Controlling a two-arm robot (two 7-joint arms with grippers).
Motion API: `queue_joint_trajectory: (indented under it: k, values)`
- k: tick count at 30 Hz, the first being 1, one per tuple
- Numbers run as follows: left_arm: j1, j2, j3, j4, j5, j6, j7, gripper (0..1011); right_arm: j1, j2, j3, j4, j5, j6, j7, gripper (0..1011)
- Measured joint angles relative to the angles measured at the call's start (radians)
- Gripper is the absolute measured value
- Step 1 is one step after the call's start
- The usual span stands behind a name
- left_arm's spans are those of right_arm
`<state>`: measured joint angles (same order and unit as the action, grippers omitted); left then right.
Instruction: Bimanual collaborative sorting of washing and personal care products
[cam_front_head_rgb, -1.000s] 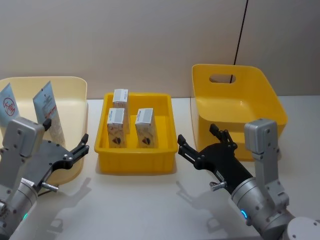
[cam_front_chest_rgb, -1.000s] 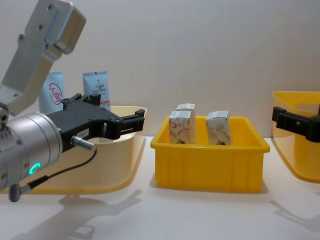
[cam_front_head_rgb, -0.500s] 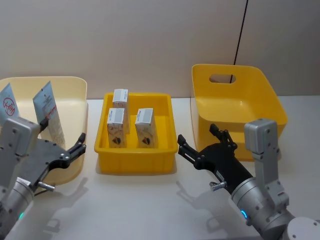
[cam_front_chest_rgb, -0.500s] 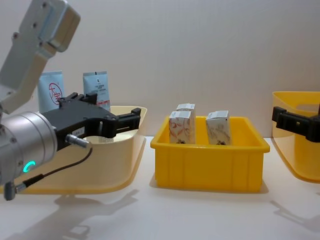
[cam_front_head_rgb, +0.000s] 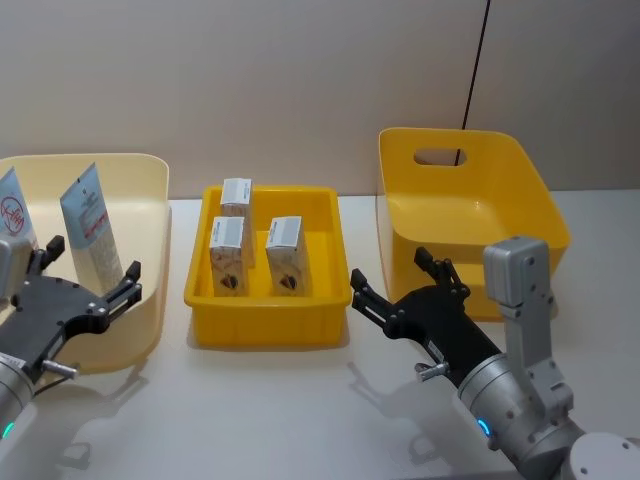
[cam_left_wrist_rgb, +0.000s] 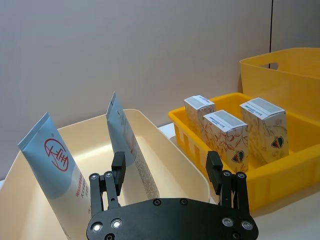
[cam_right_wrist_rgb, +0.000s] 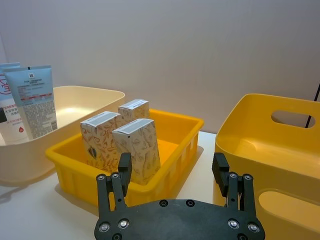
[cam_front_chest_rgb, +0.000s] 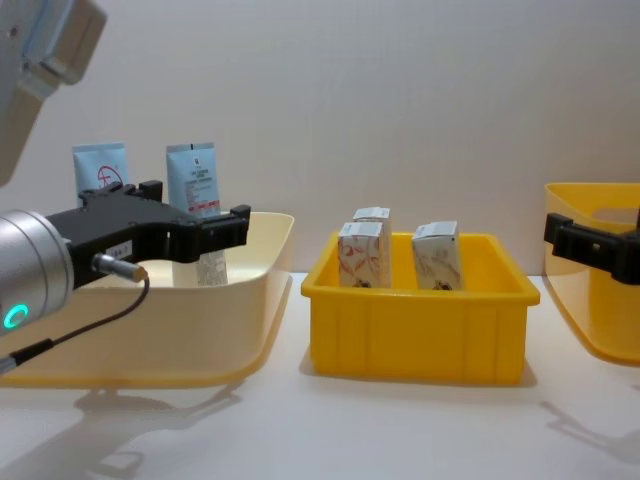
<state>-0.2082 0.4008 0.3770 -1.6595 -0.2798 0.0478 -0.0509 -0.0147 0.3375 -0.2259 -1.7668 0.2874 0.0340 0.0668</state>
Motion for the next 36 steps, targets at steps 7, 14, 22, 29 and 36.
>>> queue_joint_trajectory:
  k: [7,14,22,29,36]
  values:
    - [-0.002,-0.008,-0.025,-0.001,-0.041,0.026,-0.018,1003,0.000,0.000,0.000,0.000,0.000,0.000,0.000,1001]
    - [-0.020,-0.025,-0.048,0.022,-0.081,0.051,-0.037,1003,0.000,0.000,0.000,0.000,0.000,0.000,0.000,1001]
    - [-0.055,-0.048,-0.068,0.071,-0.116,0.079,-0.061,1003,0.000,0.000,0.000,0.000,0.000,0.000,0.000,1001]
    - [-0.086,-0.061,-0.076,0.118,-0.127,0.092,-0.076,1003,0.000,0.000,0.000,0.000,0.000,0.000,0.000,1001]
    - [-0.119,-0.073,-0.076,0.169,-0.128,0.097,-0.094,1003,0.000,0.000,0.000,0.000,0.000,0.000,0.000,1001]
